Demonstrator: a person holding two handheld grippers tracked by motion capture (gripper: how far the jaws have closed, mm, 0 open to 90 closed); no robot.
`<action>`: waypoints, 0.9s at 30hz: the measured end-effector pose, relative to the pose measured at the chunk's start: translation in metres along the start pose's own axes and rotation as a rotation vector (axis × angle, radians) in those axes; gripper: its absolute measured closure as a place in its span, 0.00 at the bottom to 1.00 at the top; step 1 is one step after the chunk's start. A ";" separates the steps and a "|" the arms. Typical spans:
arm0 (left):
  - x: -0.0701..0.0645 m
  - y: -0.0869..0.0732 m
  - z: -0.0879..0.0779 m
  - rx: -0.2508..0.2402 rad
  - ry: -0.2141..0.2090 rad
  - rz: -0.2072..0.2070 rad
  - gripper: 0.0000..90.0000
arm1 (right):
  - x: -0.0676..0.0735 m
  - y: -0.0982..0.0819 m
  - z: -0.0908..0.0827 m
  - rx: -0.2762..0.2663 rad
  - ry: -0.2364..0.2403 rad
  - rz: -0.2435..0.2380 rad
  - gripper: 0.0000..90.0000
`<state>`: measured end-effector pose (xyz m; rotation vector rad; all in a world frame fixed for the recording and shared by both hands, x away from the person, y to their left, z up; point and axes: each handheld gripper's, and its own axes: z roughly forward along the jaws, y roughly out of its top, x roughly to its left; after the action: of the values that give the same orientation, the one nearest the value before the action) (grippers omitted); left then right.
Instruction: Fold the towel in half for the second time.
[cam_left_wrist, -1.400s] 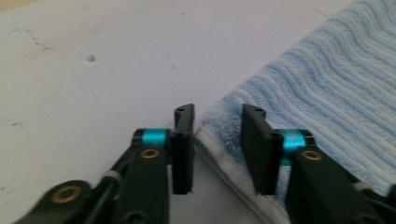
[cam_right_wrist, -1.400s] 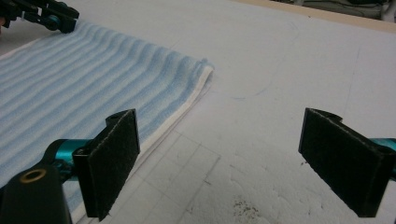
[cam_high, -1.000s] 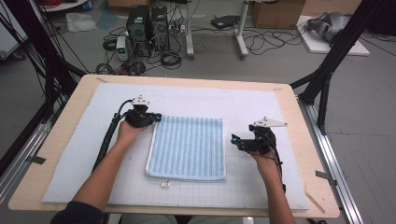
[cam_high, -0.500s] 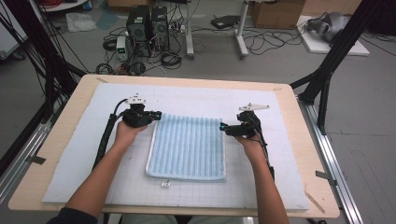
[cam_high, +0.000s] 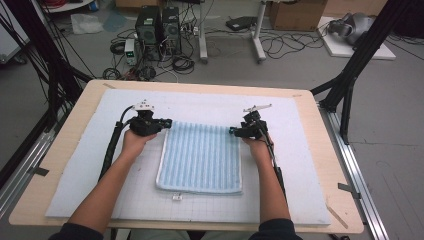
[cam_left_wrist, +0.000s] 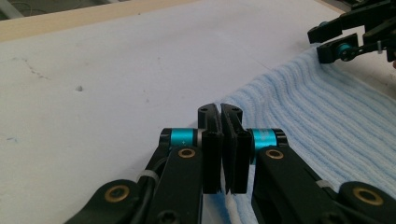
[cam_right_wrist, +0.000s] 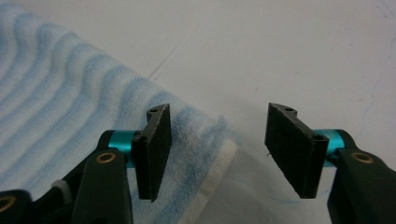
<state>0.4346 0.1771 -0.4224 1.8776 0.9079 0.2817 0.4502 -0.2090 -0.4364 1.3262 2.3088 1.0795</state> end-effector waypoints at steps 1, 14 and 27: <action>0.000 0.000 0.001 0.006 -0.002 0.001 0.96 | 0.000 -0.001 0.002 0.011 0.002 -0.009 0.54; 0.005 0.003 0.000 -0.057 0.033 -0.030 0.96 | 0.012 0.005 0.004 0.023 -0.035 -0.096 0.95; 0.006 0.004 -0.012 -0.078 -0.051 -0.021 0.96 | 0.011 0.001 -0.015 -0.104 0.022 -0.064 0.94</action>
<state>0.4342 0.1889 -0.4149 1.7952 0.8694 0.2517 0.4362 -0.2065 -0.4243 1.2002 2.2614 1.1820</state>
